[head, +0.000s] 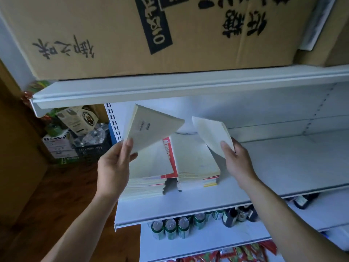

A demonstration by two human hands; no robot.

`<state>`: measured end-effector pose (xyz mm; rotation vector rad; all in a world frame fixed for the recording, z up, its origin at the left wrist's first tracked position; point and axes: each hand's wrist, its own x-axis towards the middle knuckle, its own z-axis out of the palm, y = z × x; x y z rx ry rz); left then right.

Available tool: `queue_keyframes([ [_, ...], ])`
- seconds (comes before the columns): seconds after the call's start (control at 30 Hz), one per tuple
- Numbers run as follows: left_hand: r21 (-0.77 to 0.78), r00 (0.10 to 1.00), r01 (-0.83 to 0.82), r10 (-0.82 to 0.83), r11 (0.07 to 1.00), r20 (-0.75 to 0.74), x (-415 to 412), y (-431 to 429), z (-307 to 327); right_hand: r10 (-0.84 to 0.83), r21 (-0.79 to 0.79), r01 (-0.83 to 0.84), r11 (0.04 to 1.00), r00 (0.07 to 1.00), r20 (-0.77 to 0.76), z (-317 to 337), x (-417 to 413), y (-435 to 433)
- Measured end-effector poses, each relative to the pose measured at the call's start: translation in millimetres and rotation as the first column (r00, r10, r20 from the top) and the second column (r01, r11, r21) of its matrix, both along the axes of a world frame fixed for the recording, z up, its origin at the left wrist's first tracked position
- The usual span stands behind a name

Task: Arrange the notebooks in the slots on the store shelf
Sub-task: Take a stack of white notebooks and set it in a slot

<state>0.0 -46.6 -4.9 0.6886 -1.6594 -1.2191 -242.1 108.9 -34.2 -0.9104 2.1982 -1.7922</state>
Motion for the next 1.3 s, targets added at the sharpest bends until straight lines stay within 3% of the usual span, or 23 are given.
queue_keyframes([
  [0.27,-0.105,0.988,0.14,-0.132,0.985,0.079,-97.5,78.0,-4.4,-0.169,-0.077,0.172,0.982,0.985,0.041,13.9,-70.1,96.8],
  [0.57,-0.192,0.921,0.35,-0.3,0.917,0.248,-301.1,231.2,-36.3,-0.403,-0.082,0.418,0.905,0.902,0.157,6.2,-208.7,316.1],
  [0.8,-0.085,0.879,0.445,-0.416,0.892,0.235,-451.2,379.1,-54.7,-0.511,0.022,0.518,0.855,0.834,0.208,-20.9,-309.0,473.5],
  [1.03,-0.071,0.862,0.453,-0.416,0.889,0.291,-577.1,429.6,-74.4,-0.536,-0.004,0.558,0.83,0.799,0.271,-34.9,-411.0,528.6],
  [1.2,-0.273,0.892,0.415,-0.329,0.868,0.309,-683.5,439.0,-101.4,-0.525,-0.002,0.543,0.84,0.813,0.254,-41.7,-500.8,534.8],
  [1.3,-0.495,0.902,0.401,-0.239,0.771,0.359,-748.6,443.3,-126.6,-0.518,0.016,0.524,0.851,0.836,0.183,-38.8,-553.4,536.3],
])
